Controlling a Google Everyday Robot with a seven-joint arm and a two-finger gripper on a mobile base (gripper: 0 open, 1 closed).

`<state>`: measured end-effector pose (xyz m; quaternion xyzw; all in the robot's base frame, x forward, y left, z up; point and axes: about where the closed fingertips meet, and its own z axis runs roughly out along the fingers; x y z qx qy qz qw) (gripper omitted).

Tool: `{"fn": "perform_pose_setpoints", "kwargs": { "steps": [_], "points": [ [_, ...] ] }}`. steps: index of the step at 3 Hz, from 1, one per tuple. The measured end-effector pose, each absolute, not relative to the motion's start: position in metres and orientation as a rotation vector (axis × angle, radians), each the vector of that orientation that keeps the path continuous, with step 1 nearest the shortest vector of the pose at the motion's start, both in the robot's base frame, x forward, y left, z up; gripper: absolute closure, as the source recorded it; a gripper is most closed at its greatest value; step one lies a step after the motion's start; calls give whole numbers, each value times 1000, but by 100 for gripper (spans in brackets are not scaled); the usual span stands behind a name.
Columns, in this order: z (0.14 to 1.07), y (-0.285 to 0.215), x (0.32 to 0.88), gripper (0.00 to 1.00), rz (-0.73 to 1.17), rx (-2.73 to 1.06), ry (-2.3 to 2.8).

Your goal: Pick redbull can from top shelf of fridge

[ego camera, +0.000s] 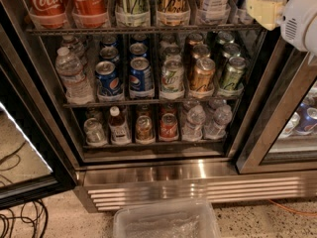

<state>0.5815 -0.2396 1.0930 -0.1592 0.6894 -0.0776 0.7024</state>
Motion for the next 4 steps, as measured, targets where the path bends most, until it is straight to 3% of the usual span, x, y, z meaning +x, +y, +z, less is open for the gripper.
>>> {"fn": "perform_pose_setpoints", "kwargs": {
  "steps": [4],
  "points": [
    [1094, -242, 606, 35, -131, -336, 1539]
  ]
}}
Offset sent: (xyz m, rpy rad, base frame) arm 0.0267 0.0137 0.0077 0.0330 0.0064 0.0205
